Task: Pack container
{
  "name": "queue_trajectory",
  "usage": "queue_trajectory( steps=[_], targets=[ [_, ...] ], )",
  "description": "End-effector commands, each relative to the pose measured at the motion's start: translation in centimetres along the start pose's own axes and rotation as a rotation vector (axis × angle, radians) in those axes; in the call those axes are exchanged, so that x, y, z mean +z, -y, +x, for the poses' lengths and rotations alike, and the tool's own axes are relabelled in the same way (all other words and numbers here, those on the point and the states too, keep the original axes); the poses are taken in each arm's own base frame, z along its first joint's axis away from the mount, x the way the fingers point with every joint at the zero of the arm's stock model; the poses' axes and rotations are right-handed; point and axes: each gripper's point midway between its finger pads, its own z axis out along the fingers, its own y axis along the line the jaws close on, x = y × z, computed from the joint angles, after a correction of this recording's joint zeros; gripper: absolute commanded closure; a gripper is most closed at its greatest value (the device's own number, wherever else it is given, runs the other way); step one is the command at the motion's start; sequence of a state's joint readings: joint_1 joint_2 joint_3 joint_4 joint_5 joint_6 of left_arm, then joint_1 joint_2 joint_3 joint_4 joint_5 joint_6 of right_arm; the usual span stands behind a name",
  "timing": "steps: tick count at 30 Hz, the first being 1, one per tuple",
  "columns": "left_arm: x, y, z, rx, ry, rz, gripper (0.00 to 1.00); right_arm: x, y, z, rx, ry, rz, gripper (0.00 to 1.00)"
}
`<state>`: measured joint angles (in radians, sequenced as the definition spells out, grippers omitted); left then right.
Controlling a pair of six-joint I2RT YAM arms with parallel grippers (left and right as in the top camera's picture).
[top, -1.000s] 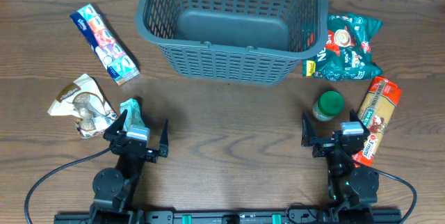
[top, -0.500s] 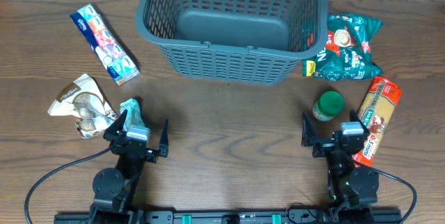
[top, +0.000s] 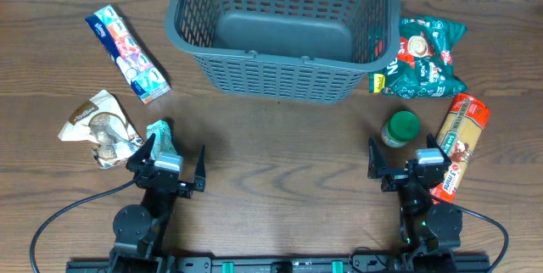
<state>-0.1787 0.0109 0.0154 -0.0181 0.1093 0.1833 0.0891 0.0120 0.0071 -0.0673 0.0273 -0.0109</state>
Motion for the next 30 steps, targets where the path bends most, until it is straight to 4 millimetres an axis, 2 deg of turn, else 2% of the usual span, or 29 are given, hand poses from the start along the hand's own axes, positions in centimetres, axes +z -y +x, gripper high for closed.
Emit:
queue_trajectory(
  steps=[1, 24, 28, 30],
  targets=[
    [0.0, 0.6, 1.3, -0.005, -0.042, 0.029, 0.01, 0.0, 0.5, 0.0, 0.011, 0.001, 0.024, 0.01],
    [0.0, 0.4, 1.3, 0.0, -0.042, 0.02, 0.01, 0.0, 0.3, 0.0, 0.015, 0.001, 0.015, 0.01],
    [0.0, 0.3, 0.0, -0.016, 0.01, 0.013, 0.01, 0.0, 0.3, 0.0, 0.021, 0.001, 0.016, 0.01],
    [0.0, 0.2, -0.6, -0.078, 0.035, 0.011, 0.01, 0.0, 0.0, 0.0, 0.137, 0.002, -0.005, 0.01]
  ],
)
